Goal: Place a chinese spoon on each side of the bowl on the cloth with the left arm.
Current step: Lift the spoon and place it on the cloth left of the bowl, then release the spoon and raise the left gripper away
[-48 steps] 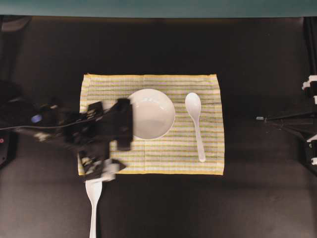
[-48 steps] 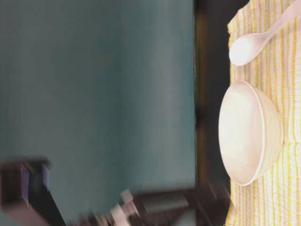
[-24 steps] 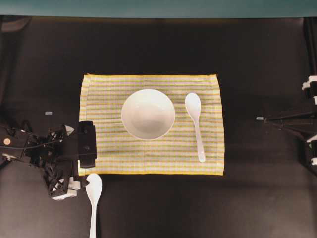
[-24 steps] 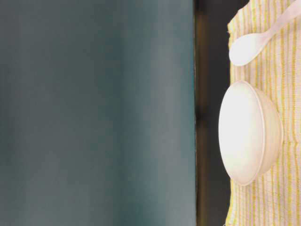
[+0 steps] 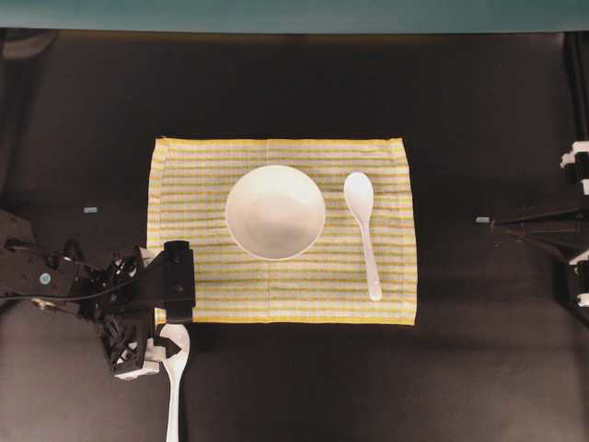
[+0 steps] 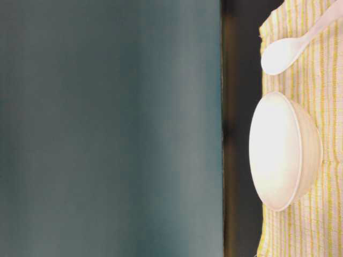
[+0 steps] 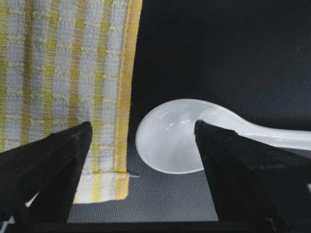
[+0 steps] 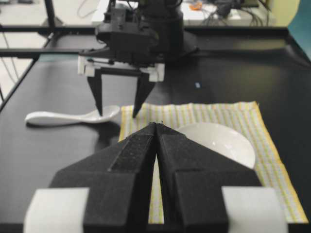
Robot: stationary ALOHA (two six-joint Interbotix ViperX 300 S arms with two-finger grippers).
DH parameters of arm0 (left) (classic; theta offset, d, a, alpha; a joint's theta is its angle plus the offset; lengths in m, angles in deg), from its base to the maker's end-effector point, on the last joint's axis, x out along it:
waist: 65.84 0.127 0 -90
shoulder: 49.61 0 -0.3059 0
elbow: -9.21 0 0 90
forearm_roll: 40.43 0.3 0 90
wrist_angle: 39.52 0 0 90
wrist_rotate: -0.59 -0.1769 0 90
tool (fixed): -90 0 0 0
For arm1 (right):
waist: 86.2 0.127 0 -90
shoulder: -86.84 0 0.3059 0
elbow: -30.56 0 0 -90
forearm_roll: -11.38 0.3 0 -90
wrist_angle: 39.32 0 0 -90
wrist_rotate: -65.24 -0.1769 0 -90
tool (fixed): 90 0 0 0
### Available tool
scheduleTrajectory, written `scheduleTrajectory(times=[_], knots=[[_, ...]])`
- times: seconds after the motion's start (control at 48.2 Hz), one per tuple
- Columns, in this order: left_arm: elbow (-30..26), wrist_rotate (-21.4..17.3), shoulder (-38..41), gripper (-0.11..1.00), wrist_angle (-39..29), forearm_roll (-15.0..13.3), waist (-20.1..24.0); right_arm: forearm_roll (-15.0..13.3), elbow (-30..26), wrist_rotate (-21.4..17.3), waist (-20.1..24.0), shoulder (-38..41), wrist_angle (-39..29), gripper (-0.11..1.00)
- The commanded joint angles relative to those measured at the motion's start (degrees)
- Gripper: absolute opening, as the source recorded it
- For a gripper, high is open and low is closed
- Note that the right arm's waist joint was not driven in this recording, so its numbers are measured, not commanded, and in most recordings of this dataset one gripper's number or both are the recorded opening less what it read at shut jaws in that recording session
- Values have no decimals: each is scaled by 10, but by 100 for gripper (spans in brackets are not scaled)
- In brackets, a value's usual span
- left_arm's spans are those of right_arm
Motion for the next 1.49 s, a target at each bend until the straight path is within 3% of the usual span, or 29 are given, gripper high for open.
scheduleTrajectory(times=[0.0,0.083,0.187,0.394,0.456,0.602,0.705,0.913,1.12,1.286,1.473], knots=[[-1,2,-4,81,6,2,-4,1,-4,1,0,4,4,1],[0,0,-5,75,11,2,-6,1,-4,1,-1,3,4,1],[-2,-4,-6,60,21,1,-6,1,-3,1,-1,4,4,1],[-3,-8,-14,19,25,2,-6,1,0,1,-1,4,4,1],[-4,-9,-18,11,25,2,-6,1,1,1,-1,4,4,1],[-20,-12,-34,11,9,1,-5,1,1,1,-1,4,4,1],[-47,-37,-62,10,-42,2,8,1,2,1,-1,3,6,1],[-111,-163,-140,7,-215,2,93,1,2,1,-1,2,9,1],[-162,-298,-149,7,-306,2,196,1,0,0,-1,0,10,1],[-185,-354,-123,7,-308,2,250,1,0,0,-1,-4,11,1],[-173,-369,-91,7,-272,2,282,9,0,-1,-1,-6,8,1]])
